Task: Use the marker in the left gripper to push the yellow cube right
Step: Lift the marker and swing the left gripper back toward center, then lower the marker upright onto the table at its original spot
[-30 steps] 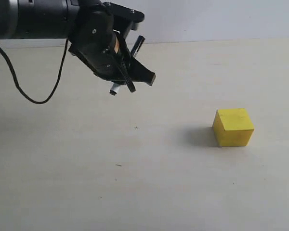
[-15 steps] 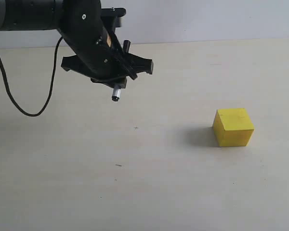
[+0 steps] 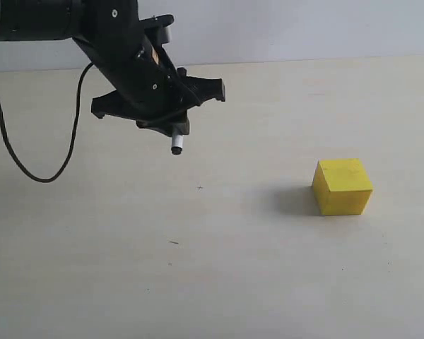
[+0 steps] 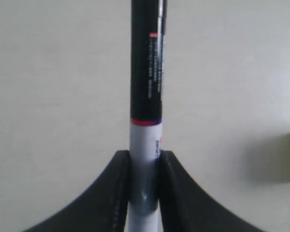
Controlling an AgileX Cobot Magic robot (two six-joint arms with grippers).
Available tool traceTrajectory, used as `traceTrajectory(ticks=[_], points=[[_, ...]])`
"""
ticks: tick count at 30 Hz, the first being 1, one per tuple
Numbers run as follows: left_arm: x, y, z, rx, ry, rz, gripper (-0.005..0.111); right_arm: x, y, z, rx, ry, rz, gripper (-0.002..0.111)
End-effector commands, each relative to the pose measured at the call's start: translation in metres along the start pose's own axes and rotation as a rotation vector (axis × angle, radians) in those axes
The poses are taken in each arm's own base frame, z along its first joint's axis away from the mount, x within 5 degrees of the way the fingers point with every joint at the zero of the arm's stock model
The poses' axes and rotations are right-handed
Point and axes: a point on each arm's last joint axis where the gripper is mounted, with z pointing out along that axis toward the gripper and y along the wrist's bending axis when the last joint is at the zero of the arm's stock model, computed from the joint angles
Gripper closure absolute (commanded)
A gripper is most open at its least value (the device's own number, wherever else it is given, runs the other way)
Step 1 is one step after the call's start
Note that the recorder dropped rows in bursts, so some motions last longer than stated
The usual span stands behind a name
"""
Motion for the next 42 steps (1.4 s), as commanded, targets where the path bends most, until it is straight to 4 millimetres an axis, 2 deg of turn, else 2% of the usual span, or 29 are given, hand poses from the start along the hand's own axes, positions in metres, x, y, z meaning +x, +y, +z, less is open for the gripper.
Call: traceTrajectory(ticks=[1, 5, 11, 15, 19, 22, 27, 32, 37, 42], points=[[0.0, -0.004, -0.006, 0.047, 0.025, -0.03, 0.107, 0.001, 0.0, 0.0, 0.007, -0.01, -0.005, 0.108], [0.004, -0.011, -0.009, 0.114, 0.083, -0.013, 0.107, 0.001, 0.0, 0.0, 0.007, -0.01, -0.005, 0.108], [-0.005, -0.02, -0.023, 0.145, 0.093, 0.0, 0.107, 0.001, 0.0, 0.0, 0.007, -0.01, -0.005, 0.108], [-0.001, -0.016, -0.021, 0.104, 0.154, -0.117, 0.107, 0.001, 0.0, 0.0, 0.007, -0.01, -0.005, 0.108], [-0.004, -0.009, -0.022, 0.008, 0.126, -0.084, 0.107, 0.001, 0.0, 0.0, 0.007, -0.01, -0.005, 0.108], [-0.001, 0.003, -0.011, -0.141, 0.146, -0.093, 0.107, 0.0, 0.0, 0.0, 0.007, -0.015, -0.005, 0.108], [0.005, 0.003, 0.019, -0.166, 0.203, -0.098, 0.107, 0.0, 0.0, 0.0, 0.007, -0.012, -0.005, 0.108], [0.011, -0.004, 0.038, -0.148, 0.218, -0.095, 0.107, 0.0, 0.0, 0.0, 0.007, -0.012, -0.005, 0.108], [0.019, -0.021, 0.056, -0.091, 0.184, -0.071, 0.107, 0.0, 0.0, 0.0, 0.007, -0.012, -0.005, 0.108], [0.027, -0.021, 0.076, -0.117, 0.219, -0.087, 0.107, 0.0, 0.0, 0.0, 0.007, -0.012, -0.005, 0.108]])
